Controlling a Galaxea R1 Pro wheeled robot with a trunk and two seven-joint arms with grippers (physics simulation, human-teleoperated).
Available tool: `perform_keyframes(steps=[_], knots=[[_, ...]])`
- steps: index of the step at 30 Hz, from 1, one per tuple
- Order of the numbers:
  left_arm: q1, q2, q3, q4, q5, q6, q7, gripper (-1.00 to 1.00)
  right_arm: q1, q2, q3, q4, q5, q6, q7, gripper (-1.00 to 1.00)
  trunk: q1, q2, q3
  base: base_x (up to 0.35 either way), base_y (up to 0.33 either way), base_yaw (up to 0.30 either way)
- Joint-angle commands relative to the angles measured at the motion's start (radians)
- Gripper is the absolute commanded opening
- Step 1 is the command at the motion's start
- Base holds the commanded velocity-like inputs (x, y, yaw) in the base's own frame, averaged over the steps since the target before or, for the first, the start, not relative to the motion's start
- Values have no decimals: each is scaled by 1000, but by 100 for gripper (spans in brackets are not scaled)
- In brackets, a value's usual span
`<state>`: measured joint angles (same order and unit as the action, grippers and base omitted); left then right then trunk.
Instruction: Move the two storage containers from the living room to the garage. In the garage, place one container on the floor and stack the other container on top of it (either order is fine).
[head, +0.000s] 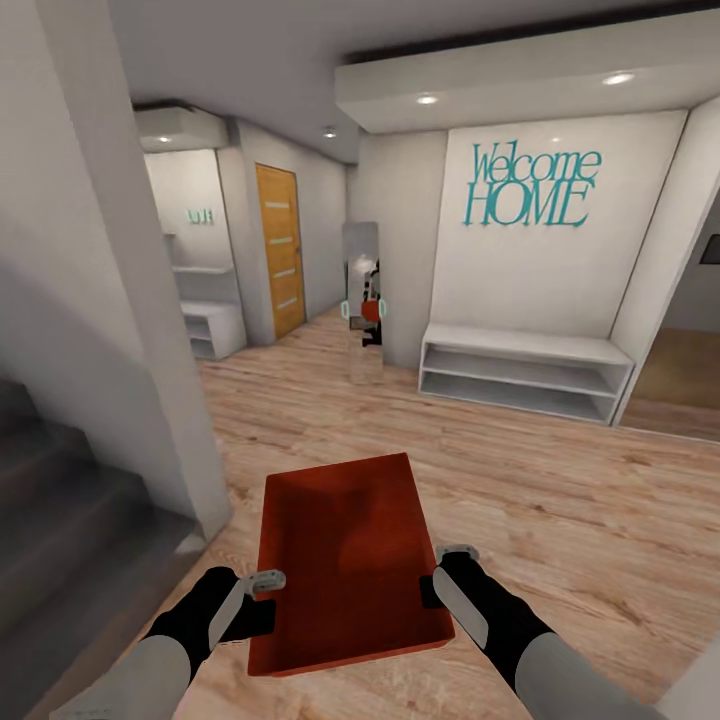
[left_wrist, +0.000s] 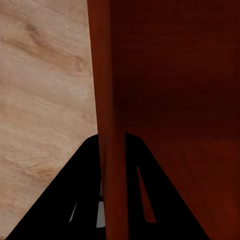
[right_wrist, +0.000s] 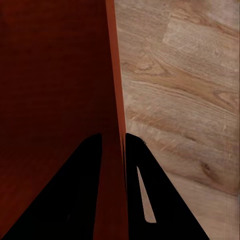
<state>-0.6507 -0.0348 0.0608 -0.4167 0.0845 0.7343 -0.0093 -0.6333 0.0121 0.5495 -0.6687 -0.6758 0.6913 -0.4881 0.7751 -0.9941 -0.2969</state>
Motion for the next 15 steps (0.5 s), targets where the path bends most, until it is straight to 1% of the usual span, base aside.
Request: perform_keyframes(steps=[1, 15], knots=[[-1, -4, 7, -2, 15, 5, 3, -100, 0, 0, 12, 0, -19, 3, -9, -100, 1, -1, -1, 335, 0, 0], [-1, -4, 7, -2, 15, 5, 3, -100, 0, 0, 12, 0, -19, 3, -9, -100, 1, -1, -1, 335, 0, 0]])
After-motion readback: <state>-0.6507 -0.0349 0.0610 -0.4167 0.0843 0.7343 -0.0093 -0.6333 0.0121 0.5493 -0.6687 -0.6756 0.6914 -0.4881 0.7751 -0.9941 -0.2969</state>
